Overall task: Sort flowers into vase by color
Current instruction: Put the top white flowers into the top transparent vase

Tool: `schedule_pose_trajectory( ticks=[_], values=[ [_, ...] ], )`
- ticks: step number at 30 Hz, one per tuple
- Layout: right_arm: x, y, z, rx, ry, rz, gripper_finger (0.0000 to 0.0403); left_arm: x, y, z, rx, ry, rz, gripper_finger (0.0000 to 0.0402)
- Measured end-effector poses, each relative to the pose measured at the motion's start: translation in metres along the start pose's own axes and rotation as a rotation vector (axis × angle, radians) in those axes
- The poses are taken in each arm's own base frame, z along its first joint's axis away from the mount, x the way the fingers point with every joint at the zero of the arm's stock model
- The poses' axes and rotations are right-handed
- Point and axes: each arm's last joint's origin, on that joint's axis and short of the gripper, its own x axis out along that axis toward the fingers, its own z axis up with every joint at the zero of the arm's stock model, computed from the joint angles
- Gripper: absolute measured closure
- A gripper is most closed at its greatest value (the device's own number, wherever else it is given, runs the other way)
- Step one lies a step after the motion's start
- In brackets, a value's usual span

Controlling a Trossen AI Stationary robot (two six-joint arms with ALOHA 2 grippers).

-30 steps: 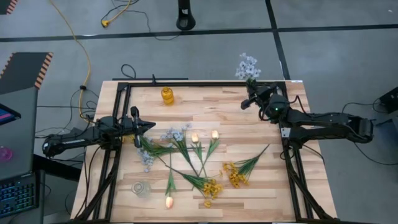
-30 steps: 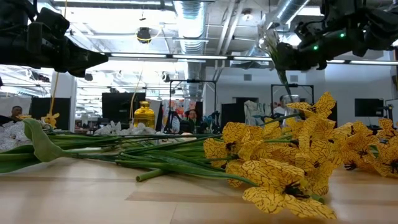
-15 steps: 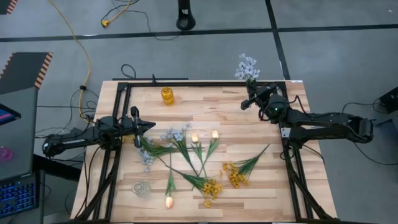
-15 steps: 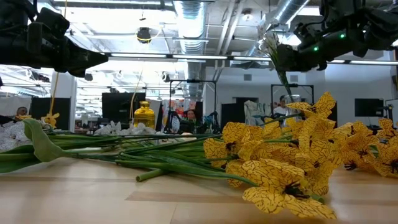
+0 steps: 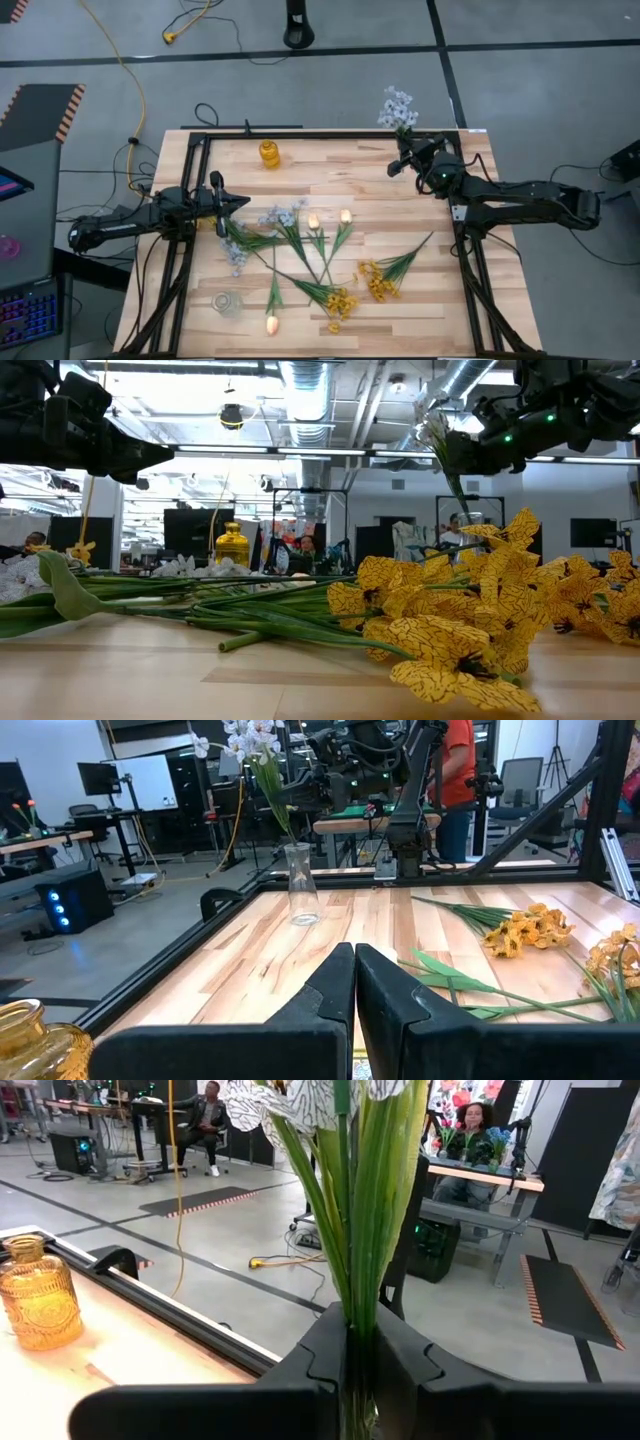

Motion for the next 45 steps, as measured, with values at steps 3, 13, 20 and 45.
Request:
schedule_pose_trajectory(
  ticks=[3, 13, 20, 45],
  values=[
    [0.0, 0.0, 0.0, 0.0, 0.0, 0.0, 0.0306, 0.0, 0.0, 0.0, 0.0, 0.0, 0.0, 0.0401],
    [0.0, 0.0, -0.001, -0.003, 0.005, 0.0, 0.0181, 0.0, 0.0, 0.0, 0.0, 0.0, 0.0, 0.0401],
    [0.0, -0.001, -0.002, 0.022, 0.016, -0.05, 0.0151, 0.0, 0.0, 0.0, 0.0, 0.0, 0.0, 0.0401],
    [-0.014, 0.003, 0.075, -0.085, 0.408, 0.01, 0.0148, 0.0, 0.0, 0.0, 0.0, 0.0, 0.0, 0.0401]
  ],
)
